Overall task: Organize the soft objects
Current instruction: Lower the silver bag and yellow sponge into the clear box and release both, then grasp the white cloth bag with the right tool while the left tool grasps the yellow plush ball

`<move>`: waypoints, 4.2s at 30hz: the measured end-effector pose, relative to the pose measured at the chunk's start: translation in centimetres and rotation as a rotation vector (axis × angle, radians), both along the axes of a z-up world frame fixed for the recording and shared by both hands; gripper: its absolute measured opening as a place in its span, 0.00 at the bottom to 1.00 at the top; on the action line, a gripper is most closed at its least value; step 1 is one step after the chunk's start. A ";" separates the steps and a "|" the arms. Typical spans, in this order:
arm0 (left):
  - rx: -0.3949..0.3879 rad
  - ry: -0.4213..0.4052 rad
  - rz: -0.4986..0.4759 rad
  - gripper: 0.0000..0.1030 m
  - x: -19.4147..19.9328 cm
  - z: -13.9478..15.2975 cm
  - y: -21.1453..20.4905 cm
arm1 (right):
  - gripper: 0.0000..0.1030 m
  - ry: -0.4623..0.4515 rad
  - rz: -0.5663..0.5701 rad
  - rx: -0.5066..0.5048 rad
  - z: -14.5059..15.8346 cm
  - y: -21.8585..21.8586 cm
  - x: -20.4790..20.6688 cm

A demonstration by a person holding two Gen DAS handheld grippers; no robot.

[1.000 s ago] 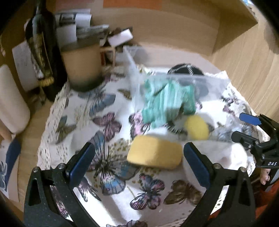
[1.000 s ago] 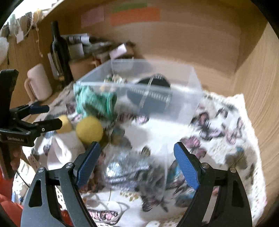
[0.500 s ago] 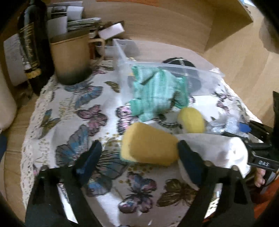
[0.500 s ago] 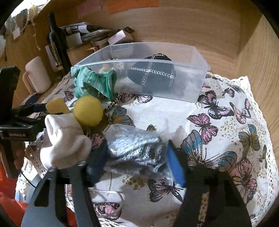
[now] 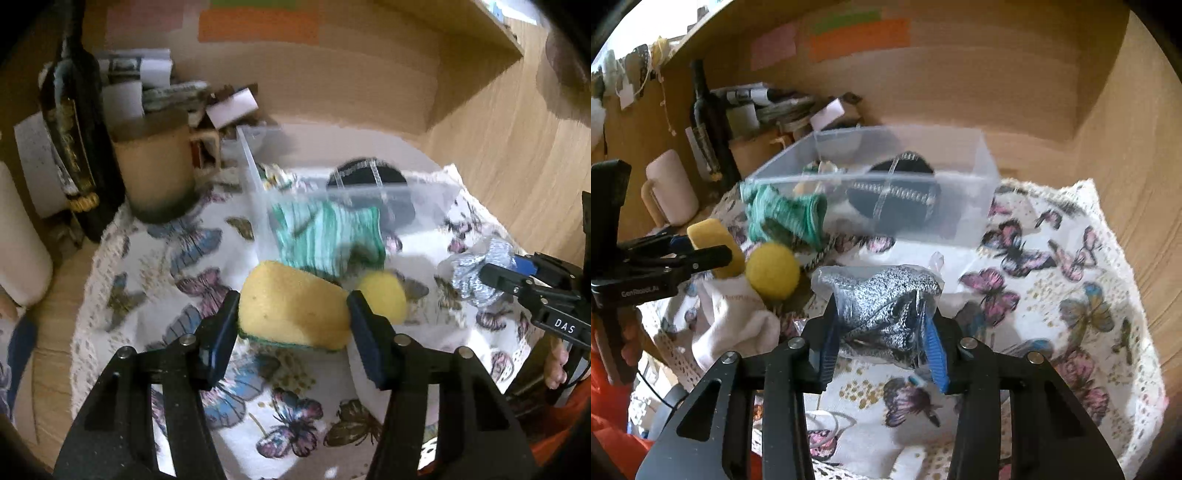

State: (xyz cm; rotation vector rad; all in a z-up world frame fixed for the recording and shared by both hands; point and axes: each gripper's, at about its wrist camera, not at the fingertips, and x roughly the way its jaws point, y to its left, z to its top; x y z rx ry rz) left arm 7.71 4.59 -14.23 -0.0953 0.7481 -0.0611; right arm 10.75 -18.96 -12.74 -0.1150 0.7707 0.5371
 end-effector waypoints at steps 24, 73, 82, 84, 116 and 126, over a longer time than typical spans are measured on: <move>0.020 -0.161 -0.027 0.57 8.0 8.0 -1.9 | 0.37 -0.246 -0.066 0.027 8.0 1.4 6.5; 0.065 -0.043 0.035 1.00 1.2 3.3 -0.3 | 0.85 -0.172 0.060 0.004 5.4 4.4 0.8; 0.076 0.030 0.051 1.00 -1.2 -0.1 0.1 | 0.85 0.011 0.185 0.004 0.3 6.8 -2.6; 0.061 0.044 0.054 1.00 -1.2 -0.5 0.3 | 0.84 0.049 0.198 -0.025 -1.2 7.4 -2.7; -0.059 0.141 -0.166 0.73 6.0 -2.8 -8.3 | 0.20 -0.052 -0.135 0.033 1.7 -4.1 -1.3; 0.009 0.169 -0.201 0.45 8.2 -4.0 -10.7 | 0.20 -0.067 -0.170 0.045 2.0 -5.6 -1.2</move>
